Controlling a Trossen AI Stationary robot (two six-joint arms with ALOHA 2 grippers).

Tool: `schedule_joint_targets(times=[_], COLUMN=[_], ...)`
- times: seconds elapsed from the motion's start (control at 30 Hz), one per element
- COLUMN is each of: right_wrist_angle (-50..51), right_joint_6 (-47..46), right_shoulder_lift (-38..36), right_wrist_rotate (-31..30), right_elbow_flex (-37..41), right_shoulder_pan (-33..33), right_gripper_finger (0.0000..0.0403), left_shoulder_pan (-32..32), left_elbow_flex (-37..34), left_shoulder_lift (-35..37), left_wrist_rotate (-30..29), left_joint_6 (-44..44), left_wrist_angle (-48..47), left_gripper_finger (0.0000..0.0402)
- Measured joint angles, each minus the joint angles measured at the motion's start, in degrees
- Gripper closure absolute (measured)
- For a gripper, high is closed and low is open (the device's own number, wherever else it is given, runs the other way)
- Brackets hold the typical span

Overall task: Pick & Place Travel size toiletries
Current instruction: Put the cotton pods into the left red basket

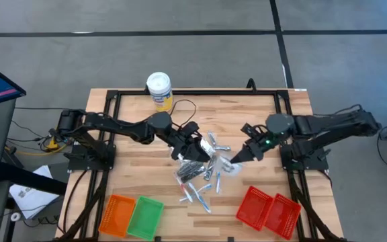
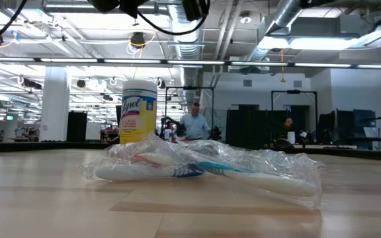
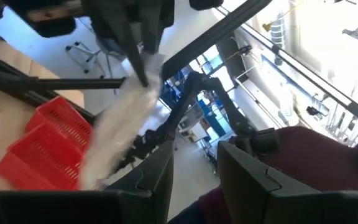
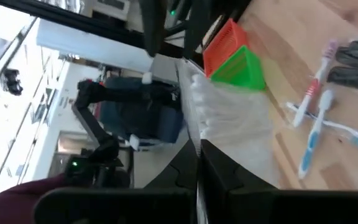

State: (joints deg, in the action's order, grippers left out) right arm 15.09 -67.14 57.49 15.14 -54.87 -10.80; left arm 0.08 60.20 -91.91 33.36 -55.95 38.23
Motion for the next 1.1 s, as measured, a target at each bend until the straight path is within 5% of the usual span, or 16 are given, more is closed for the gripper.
schedule_joint_targets(times=[0.33, 0.63, 0.8, 1.1], right_wrist_angle=[-0.26, 0.98, 1.09, 5.36], right_joint_6=[-9.08, -18.88, -24.76, -30.9], right_shoulder_lift=[-1.02, 5.78, 9.67, 13.09], right_wrist_rotate=[-25.79, -44.78, -48.34, -48.41], right_elbow_flex=[-0.04, -0.02, -0.02, -0.04], right_shoulder_pan=[-19.49, -37.32, -43.53, -52.29], right_gripper_finger=[0.0402, 0.0403, 0.0403, 0.0403], left_shoulder_pan=[-2.98, -12.15, -17.35, -21.27], left_elbow_flex=[0.0, 0.0, 0.0, 0.0], left_shoulder_lift=[0.56, 0.54, 0.54, 0.52], left_wrist_rotate=[-2.38, -17.13, -28.35, -39.7], left_joint_6=[0.2, 3.46, 5.02, 6.19], left_wrist_angle=[-0.63, -0.89, -0.91, -0.92], left_gripper_finger=[0.0284, 0.0284, 0.0284, 0.0284])
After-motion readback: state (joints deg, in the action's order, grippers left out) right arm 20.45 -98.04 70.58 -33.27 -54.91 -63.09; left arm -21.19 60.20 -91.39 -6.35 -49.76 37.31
